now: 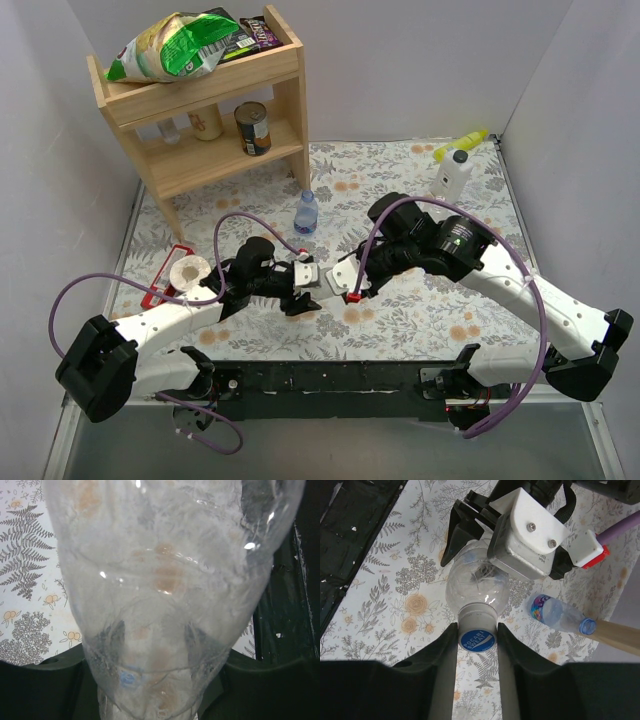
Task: Screw on the bottle caps
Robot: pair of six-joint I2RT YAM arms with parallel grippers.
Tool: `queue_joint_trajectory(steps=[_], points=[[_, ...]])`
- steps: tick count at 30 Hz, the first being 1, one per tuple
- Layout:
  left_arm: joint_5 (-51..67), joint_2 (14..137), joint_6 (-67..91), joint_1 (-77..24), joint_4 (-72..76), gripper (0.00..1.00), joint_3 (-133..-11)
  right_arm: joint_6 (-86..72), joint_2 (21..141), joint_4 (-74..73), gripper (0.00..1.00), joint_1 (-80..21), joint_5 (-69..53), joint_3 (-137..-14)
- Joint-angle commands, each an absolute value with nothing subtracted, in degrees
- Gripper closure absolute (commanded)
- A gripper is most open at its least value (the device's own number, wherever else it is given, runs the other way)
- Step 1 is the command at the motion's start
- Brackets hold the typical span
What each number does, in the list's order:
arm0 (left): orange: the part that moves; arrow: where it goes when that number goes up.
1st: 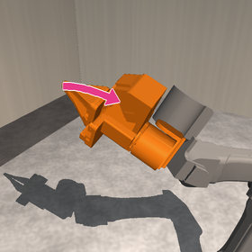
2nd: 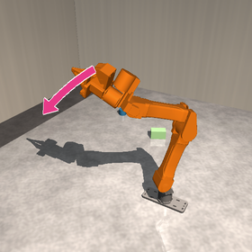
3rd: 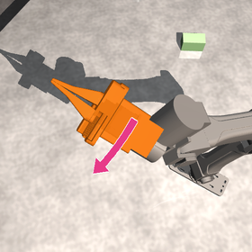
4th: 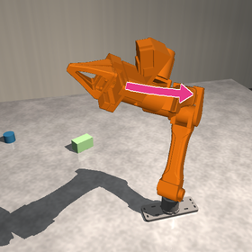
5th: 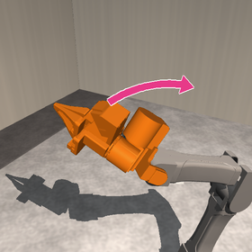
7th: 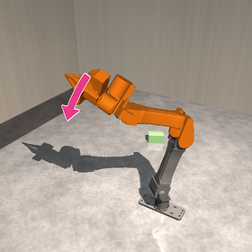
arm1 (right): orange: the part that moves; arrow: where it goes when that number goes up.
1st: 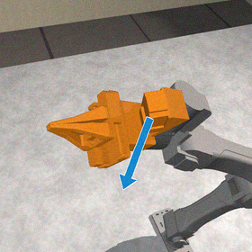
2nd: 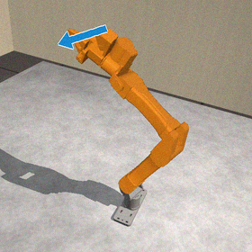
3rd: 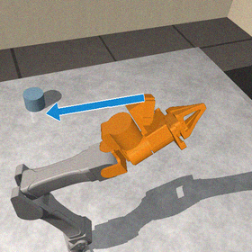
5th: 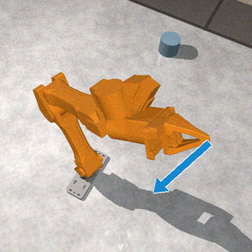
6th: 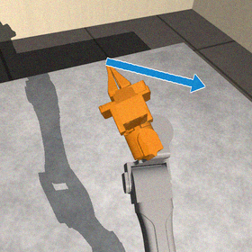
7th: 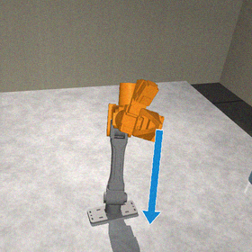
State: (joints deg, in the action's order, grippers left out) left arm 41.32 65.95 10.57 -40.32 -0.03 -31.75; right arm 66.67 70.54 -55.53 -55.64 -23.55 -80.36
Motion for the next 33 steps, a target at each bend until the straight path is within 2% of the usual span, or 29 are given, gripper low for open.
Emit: queue_joint_trajectory(steps=[1, 2, 4, 5, 6, 7, 10, 13, 14, 15, 16, 17, 18, 19, 21, 22, 23, 27, 33], points=[[40.87, 64.86, 11.42, -40.43, 2.98, 1.00, -33.66, 62.68, 70.22, -53.27, 0.70, -55.99, -23.03, -80.33], [40.00, 64.86, 12.30, -40.43, 4.12, 1.00, -33.40, 58.66, 71.01, -52.74, 0.73, -55.99, -22.51, -80.85], [33.60, 64.69, 16.58, -40.60, 9.98, 1.00, -32.17, 53.03, 72.50, -51.60, 0.91, -55.38, -22.59, -82.00], [29.48, 64.77, 18.79, -40.95, 12.63, 1.00, -31.73, 45.43, 74.68, -50.98, 0.98, -54.85, -22.67, -82.70], [25.44, 64.78, 20.64, -41.04, 15.18, 1.00, -31.38, 40.04, 76.10, -50.19, 0.99, -54.32, -23.02, -84.53], [16.44, 65.30, 22.39, -41.22, 19.47, 1.00, -31.38, 34.86, 77.68, -50.10, 0.99, -52.49, -23.38, -85.94], [3.83, 66.97, 27.33, -41.22, 22.58, 1.00, -33.21, 15.78, 84.62, -52.21, 0.99, -45.57, -31.26, -90.27], [0.71, 68.73, 27.95, -41.31, 22.59, 1.00, -34.01, 7.66, 87.44, -53.51, 0.99, -40.28, -38.74, -89.82], [-1.12, 69.17, 27.86, -41.31, 22.33, 1.00, -34.19, 6.34, 89.80, -53.87, 0.99, -38.43, -45.02, -90.52], [-1.06, 69.43, 28.21, -41.31, 21.89, 1.00, -34.19, 5.20, 90.78, -53.62, 0.92, -35.01, -48.31, -91.31], [-0.88, 69.35, 28.04, -41.31, 20.75, 1.00, -34.19, 6.14, 91.23, -52.40, 0.76, -33.76, -50.60, -94.80], [-0.10, 68.91, 27.60, -41.31, 20.05, 1.00, -33.75, 7.72, 92.10, -52.38, 0.52, -32.62, -50.45, -97.71], [-0.09, 68.56, 27.34, -41.31, 19.34, 1.00, -33.40, 9.91, 92.72, -52.47, 0.47, -30.35, -50.54, -100.95], [2.61, 68.03, 27.25, -41.31, 17.86, 1.00, -32.96, 15.07, 93.16, -52.99, 0.45, -29.28, -51.15, -107.69], [10.78, 65.93, 25.24, -41.05, 15.48, 1.00, -31.73, 25.78, 92.64, -57.46, 0.43, -28.39, -52.11, -111.87], [14.03, 65.14, 24.79, -40.96, 13.64, 1.00, -31.38, 38.19, 91.59, -59.48, 0.42, -28.56, -53.34, -112.23], [21.20, 64.26, 24.35, -40.61, 12.75, 1.00, -30.94, 42.06, 87.93, -59.41, 0.42, -28.74, -53.18, -108.15], [32.67, 60.56, 22.94, -40.43, 11.34, 1.00, -29.53, 47.28, 77.54, -49.87, 0.41, -33.56, -49.13, -92.40], [35.24, 61.79, 27.16, -40.43, 12.65, 1.00, -30.94, 45.72, 72.95, -44.66, 0.41, -39.72, -50.01, -83.25]])
